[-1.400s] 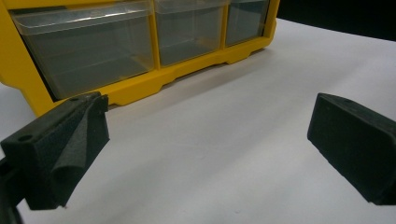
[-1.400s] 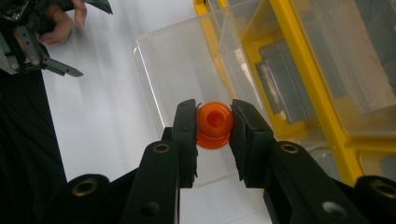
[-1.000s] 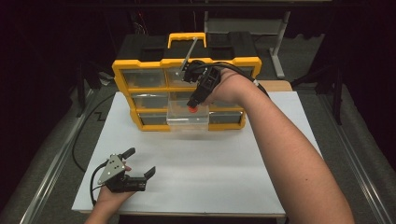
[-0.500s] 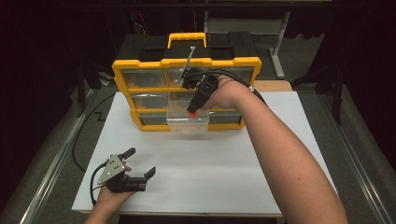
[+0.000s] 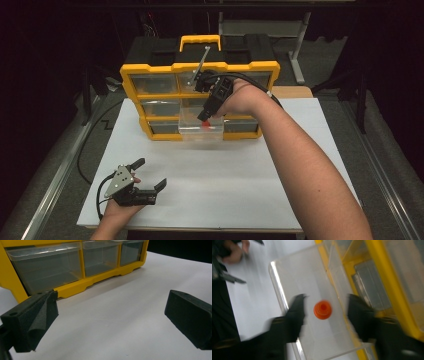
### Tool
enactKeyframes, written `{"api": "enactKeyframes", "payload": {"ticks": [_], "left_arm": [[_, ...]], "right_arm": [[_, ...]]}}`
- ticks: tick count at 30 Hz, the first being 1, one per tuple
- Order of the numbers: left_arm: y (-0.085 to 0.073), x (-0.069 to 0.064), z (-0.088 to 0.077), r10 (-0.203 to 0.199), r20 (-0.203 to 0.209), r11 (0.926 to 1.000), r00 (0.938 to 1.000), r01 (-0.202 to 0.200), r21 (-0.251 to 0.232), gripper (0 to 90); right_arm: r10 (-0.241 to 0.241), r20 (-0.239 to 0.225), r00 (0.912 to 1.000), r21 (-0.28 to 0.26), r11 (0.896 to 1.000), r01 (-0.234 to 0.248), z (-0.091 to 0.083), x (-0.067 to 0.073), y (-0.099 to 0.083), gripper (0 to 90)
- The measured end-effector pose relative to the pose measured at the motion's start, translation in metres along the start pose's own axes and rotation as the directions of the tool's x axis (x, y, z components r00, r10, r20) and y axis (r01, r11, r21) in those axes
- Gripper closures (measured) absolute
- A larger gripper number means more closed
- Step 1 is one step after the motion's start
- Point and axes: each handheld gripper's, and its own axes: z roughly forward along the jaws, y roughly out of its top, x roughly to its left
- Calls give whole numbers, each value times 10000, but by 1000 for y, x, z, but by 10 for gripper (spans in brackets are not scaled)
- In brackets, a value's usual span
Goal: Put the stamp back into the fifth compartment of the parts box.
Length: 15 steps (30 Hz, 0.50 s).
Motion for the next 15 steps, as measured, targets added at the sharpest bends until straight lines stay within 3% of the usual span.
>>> {"api": "enactKeyframes", "payload": {"ticks": [2, 7, 15], "left_arm": [[0, 0, 0, -12, 21, 10000, 10000, 12, 32, 3], [0, 0, 1, -17, 32, 10000, 10000, 16, 65, 3], [-1, -1, 4, -6, -7, 9999, 10000, 6, 143, 3]], "right_arm": [[102, 85, 9999, -170, 9998, -101, -6, 1, -1, 316], [99, 170, 9998, -107, 9999, -97, -13, 6, -10, 217], [371, 478, 9982, 66, 9993, -375, -15, 11, -44, 74]]}}
